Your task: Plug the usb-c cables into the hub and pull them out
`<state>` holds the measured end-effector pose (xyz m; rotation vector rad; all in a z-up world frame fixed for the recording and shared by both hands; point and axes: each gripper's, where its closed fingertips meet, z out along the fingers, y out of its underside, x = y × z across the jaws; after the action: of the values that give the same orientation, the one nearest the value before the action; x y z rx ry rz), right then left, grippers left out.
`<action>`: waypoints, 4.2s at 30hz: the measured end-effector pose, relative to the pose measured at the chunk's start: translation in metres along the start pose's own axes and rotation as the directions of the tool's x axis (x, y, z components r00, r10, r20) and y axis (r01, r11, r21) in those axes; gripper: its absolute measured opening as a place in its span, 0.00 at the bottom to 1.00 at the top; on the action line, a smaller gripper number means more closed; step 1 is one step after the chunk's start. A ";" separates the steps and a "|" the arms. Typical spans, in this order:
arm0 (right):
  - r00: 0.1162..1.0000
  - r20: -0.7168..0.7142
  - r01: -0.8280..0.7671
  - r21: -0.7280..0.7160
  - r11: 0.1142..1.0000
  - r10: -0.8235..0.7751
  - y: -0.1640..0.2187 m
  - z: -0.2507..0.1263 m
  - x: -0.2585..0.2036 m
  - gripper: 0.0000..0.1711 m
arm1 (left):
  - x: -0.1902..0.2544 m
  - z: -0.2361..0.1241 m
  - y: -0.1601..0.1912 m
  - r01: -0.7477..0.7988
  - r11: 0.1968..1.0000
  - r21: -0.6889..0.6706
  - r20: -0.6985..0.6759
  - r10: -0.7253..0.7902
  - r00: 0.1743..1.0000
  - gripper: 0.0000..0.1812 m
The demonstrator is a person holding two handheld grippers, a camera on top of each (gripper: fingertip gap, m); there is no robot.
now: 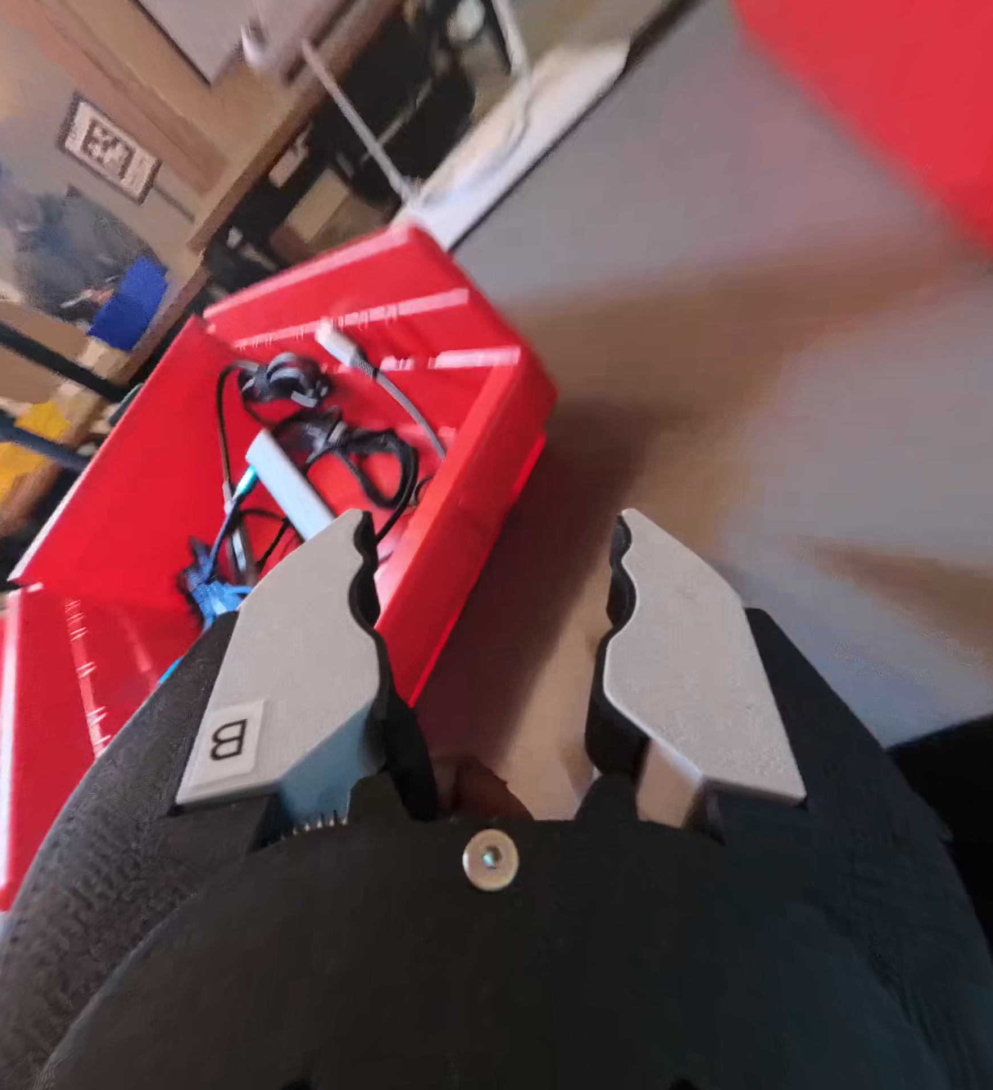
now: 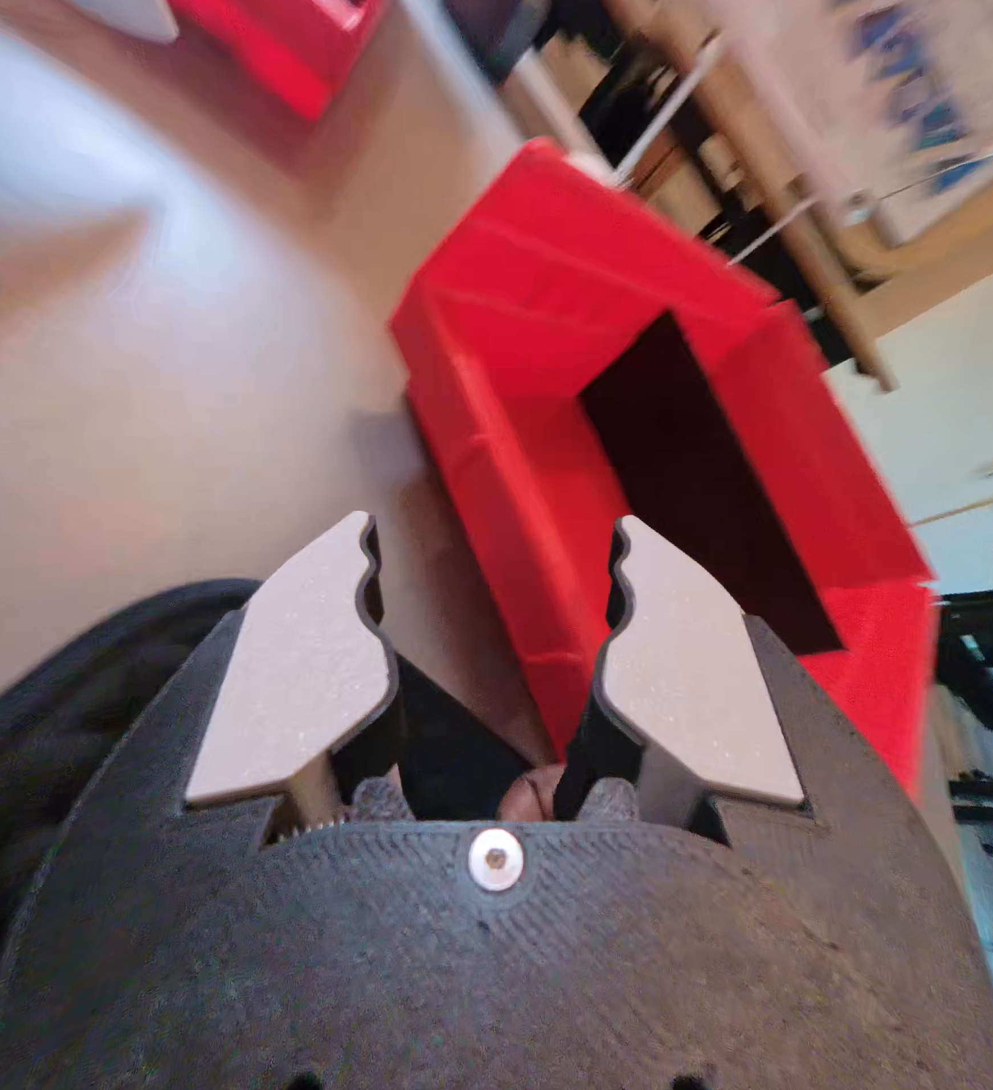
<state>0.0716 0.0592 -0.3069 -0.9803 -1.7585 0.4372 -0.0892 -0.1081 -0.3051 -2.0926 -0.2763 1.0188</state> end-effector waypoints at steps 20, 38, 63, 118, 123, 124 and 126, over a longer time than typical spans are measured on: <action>0.963 0.016 0.255 -0.380 0.889 -0.269 0.051 0.018 0.025 0.21 | -0.049 0.000 0.061 -0.240 0.953 -0.185 0.124 0.265 0.956 0.22; 0.914 0.125 0.391 -0.519 0.760 -0.386 0.198 -0.072 0.125 0.20 | -0.105 -0.091 0.154 -0.366 0.865 -0.342 -0.029 0.380 0.925 0.22; 0.891 0.166 0.434 -0.583 0.687 -0.422 0.250 -0.159 0.125 0.19 | -0.102 -0.187 0.200 -0.513 0.739 -0.436 -0.234 0.457 0.858 0.20; 0.436 0.704 -0.882 0.458 0.109 0.560 -0.086 -0.062 0.063 0.34 | -0.132 -0.101 0.181 0.217 0.834 -0.508 0.093 -0.197 0.976 0.24; 0.414 0.696 -0.869 0.493 0.029 0.586 -0.080 -0.067 0.079 0.30 | -0.137 -0.100 0.187 0.140 0.811 -0.568 0.134 -0.077 0.988 0.21; 0.409 0.689 -0.871 0.491 0.031 0.599 -0.078 -0.064 0.079 0.30 | -0.136 -0.099 0.188 0.131 0.805 -0.579 0.128 -0.068 0.989 0.18; 0.386 0.697 -0.885 0.464 0.030 0.604 -0.077 -0.059 0.078 0.29 | -0.137 -0.099 0.190 0.102 0.792 -0.602 0.129 -0.029 0.991 0.12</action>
<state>0.0825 0.0648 -0.1831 -1.0836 -0.7690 2.0739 -0.1306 -0.3581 -0.3264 -2.5716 -0.8267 1.1072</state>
